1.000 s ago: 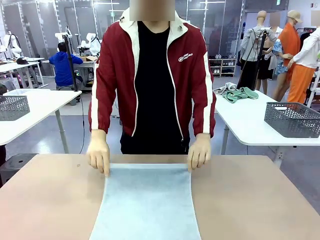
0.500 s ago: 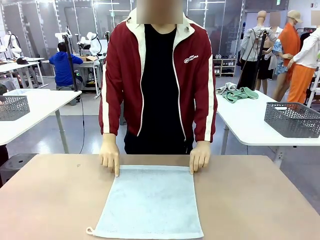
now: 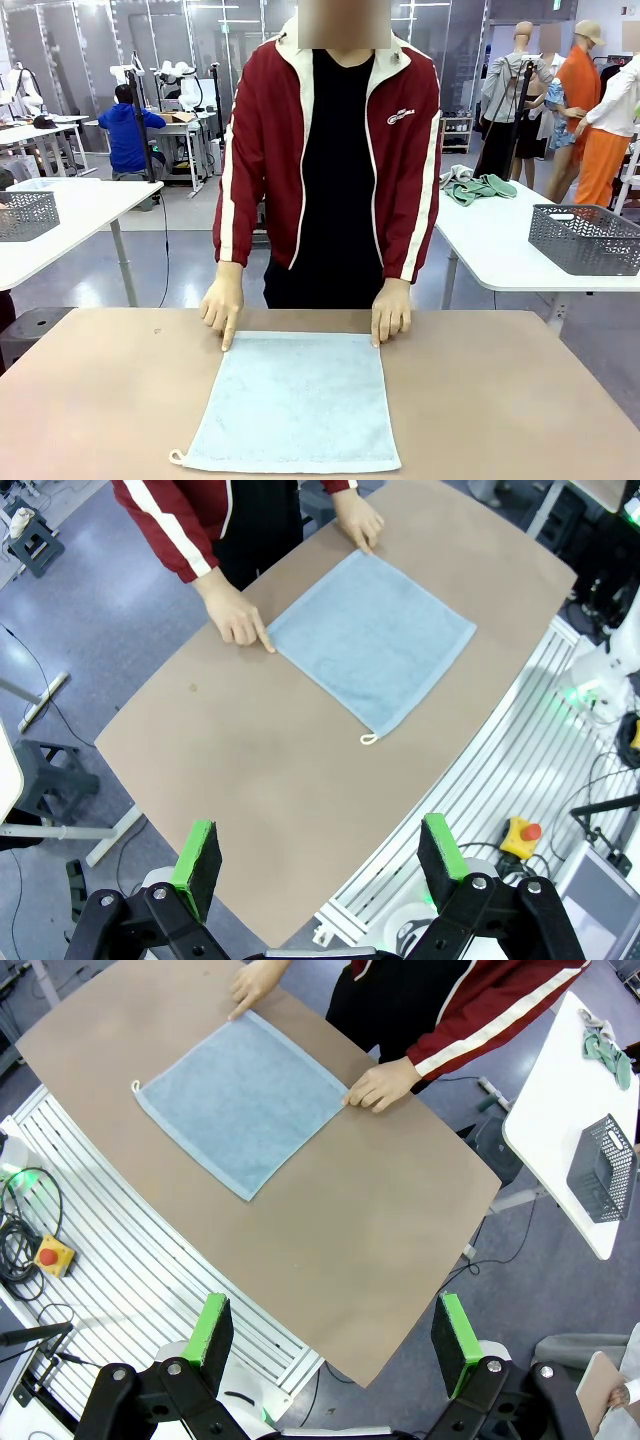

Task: Fold the towels and place them in the basket.
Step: When a person lays out a Towel with hook on the table, fold it in half twice.

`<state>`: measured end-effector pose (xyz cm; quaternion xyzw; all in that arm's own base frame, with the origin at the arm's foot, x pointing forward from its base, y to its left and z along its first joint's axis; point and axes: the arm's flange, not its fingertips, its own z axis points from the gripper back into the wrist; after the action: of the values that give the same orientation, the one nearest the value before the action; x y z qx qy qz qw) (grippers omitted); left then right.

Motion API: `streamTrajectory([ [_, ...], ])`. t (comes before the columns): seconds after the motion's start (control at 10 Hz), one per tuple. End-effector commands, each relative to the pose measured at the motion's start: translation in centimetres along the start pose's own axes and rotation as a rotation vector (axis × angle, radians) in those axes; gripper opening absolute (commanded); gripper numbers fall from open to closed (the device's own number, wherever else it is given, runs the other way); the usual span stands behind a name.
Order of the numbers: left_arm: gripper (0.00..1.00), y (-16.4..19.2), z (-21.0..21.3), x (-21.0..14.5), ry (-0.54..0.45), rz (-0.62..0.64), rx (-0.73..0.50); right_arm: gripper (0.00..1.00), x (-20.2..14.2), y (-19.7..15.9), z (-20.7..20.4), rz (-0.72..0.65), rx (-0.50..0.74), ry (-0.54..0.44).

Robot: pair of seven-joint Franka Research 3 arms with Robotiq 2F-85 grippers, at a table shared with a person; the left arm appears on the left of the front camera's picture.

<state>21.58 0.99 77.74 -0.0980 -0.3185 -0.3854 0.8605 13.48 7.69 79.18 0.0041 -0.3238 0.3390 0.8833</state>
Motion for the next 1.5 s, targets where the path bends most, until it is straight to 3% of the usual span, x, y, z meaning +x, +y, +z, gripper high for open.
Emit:
streamTrajectory([
  [0.0,1.0,0.0,0.0,0.1,-0.002,-0.004,-0.004,1.0,-0.2,0.1,0.1,0.001,-0.003,-0.005],
  [0.6,1.0,0.0,0.0,0.0,0.0,0.0,0.0,1.0,0.0,0.0,0.0,0.0,0.0,0.0],
  [0.7,1.0,-0.6,-0.4,1.3,0.023,-0.05,0.014,1.0,1.2,0.6,-0.8,0.068,0.011,0.024],
  [1.1,1.0,-3.6,-5.8,7.8,0.244,-0.283,-0.023,1.0,6.8,4.9,-7.6,0.349,0.069,0.217],
  [1.4,1.0,-6.7,-13.8,9.1,0.39,-0.456,-0.091,1.0,6.9,7.7,-13.9,0.527,0.171,0.313],
])
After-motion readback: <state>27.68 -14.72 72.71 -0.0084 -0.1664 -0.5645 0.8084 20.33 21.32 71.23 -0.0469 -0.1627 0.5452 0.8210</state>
